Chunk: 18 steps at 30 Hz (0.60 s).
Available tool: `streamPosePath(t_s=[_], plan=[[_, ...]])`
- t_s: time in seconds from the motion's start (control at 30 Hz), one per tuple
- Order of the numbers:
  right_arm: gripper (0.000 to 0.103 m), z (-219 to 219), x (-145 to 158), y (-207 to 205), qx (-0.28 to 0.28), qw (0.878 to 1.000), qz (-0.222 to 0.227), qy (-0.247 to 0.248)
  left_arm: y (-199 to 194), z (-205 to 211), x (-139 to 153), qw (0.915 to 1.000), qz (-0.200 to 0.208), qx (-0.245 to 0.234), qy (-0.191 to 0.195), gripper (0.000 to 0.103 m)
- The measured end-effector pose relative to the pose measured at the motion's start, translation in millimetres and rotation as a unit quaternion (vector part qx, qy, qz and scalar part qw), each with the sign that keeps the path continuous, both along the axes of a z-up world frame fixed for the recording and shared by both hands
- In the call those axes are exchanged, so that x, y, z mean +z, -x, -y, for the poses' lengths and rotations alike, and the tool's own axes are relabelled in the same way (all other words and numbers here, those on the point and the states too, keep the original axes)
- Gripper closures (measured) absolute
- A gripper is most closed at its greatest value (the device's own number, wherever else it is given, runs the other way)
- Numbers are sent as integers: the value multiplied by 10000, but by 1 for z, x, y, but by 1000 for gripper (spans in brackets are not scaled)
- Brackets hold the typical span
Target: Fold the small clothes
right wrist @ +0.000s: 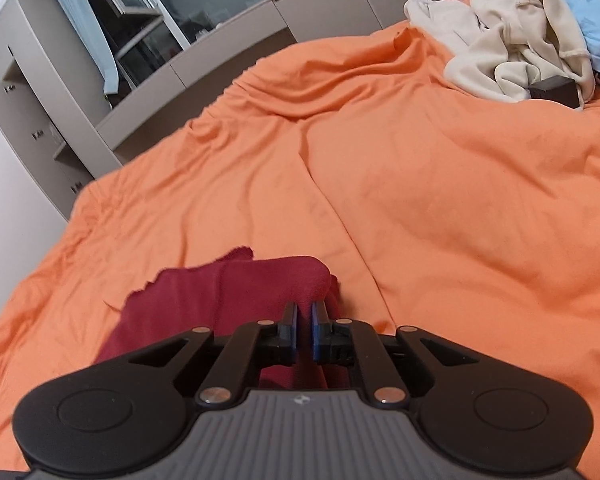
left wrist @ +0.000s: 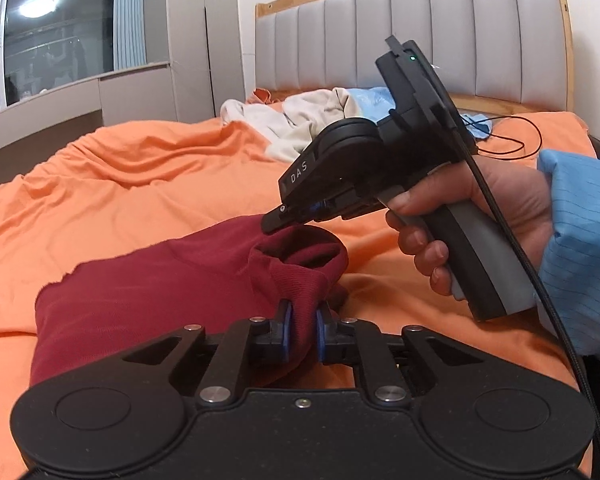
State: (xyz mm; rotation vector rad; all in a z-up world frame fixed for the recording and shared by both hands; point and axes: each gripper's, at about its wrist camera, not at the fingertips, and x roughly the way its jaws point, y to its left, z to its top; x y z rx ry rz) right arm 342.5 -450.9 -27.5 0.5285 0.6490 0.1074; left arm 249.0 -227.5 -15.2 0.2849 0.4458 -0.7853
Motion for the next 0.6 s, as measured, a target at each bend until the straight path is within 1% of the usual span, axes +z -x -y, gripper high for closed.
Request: streamPosePath(t_s=[0.07,0.13,0.2,0.27,0.33,0.4,0.43,0.47,0.5,0.53,0.57,0.6], plan=[[87,-4,-1,-1,19,9999,-60,105,-2,-1,-1,10000,-76,-8,13,88],[86,-4,-2,-2,30,9998,-103,173,-3,0,-3,9999,-140,-17,12,85],[77,-5,-2,-2,25,9998,-108,189,-4,1,-5,9998,-175,-33,-9,84],[58,-4,-2,-1,37,9998,-79,177,-3,2,-6,9999,-159,-53,-37,80],[52,-4,0,1,43,9998,-42,206,-4,2,-5,9998,-157,-82,-28,74],[43,-4,2,1,47,9997,-11,259,-4,1,-5,9998,-189,-96,25,70],[36,-4,2,2,48,9996,2,274,-4,-1,-5,9997,-233,-95,68,65],[29,-3,3,2,52,9996,14,277,-5,-3,-4,9994,-308,-100,141,63],[27,-3,4,2,54,9996,26,271,-7,-6,-3,9987,-417,-103,260,56],[21,-3,4,2,62,9996,36,264,-9,-10,-1,9978,-530,-91,391,47],[15,-2,4,2,73,9996,40,258,-11,-15,2,9965,-641,-52,536,42],[13,-2,4,2,83,9996,43,257,-13,-21,6,9946,-760,7,700,32]])
